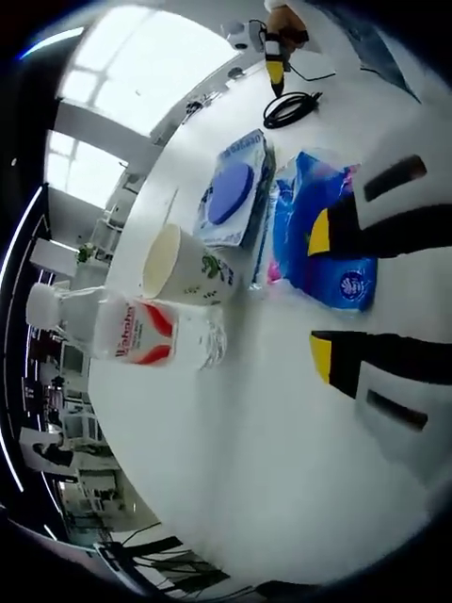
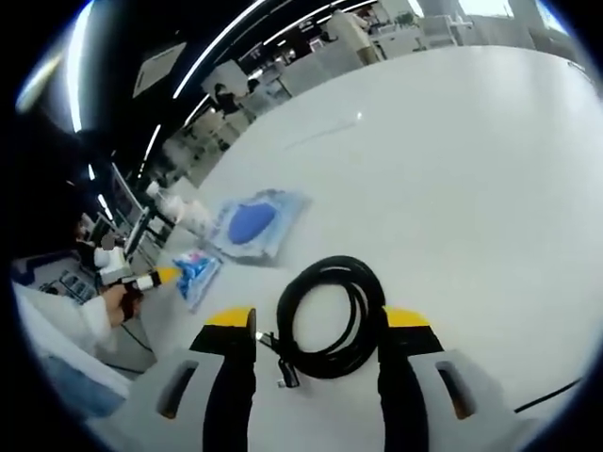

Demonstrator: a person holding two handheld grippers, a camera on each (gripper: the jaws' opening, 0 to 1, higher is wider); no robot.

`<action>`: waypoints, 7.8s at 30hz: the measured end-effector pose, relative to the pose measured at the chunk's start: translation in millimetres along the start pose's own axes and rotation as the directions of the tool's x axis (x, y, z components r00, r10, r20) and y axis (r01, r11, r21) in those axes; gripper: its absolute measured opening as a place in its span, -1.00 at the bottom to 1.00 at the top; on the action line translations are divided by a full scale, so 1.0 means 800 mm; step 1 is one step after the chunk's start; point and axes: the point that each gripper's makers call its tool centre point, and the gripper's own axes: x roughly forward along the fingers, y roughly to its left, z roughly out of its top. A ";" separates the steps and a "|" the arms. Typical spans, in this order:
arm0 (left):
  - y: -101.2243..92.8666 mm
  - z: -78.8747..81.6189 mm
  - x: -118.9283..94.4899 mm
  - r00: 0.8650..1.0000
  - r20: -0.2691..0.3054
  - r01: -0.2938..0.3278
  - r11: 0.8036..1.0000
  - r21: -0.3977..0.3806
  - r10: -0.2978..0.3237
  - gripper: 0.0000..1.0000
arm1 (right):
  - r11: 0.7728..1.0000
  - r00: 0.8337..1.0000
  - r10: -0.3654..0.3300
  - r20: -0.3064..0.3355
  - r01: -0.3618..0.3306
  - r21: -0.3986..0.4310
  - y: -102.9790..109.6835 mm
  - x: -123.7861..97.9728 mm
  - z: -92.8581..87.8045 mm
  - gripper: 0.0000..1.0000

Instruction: Arrange the tabletop items into an orderly group along one side of the table until the central work area is clear of visible clutter.

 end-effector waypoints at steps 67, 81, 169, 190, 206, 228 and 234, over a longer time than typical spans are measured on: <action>-0.127 0.005 -0.021 0.979 0.086 0.195 0.974 -0.111 -0.186 -1.00 | 0.940 0.938 0.339 -0.071 -0.336 0.056 0.160 0.062 0.008 -1.00; -0.194 0.030 0.003 0.961 0.045 0.273 0.962 0.012 -0.273 -1.00 | 0.958 0.962 0.272 0.018 -0.273 0.091 0.110 0.024 0.032 -1.00; -0.340 0.047 0.156 0.912 -0.189 0.386 0.917 0.099 -0.363 -0.75 | 0.990 0.999 -0.020 0.034 0.015 0.139 -0.108 0.037 0.077 -0.91; -0.320 0.075 0.072 0.945 0.020 0.314 0.925 0.215 -0.326 0.54 | 0.997 0.987 -0.050 0.150 0.041 0.060 -0.073 -0.033 0.072 0.29; -0.235 0.041 -0.007 0.972 0.042 0.220 0.958 0.187 -0.231 0.84 | 0.999 0.991 -0.004 0.133 0.010 -0.046 -0.019 -0.072 0.036 0.48; -0.072 0.020 -0.095 0.997 0.057 0.038 0.992 0.120 -0.045 1.00 | 0.997 0.997 0.021 0.069 -0.016 -0.077 0.027 -0.100 -0.004 0.53; -0.060 0.021 -0.113 0.997 0.067 0.041 0.991 0.127 -0.050 1.00 | 0.998 0.997 0.018 0.071 -0.014 -0.058 0.035 -0.107 -0.013 0.53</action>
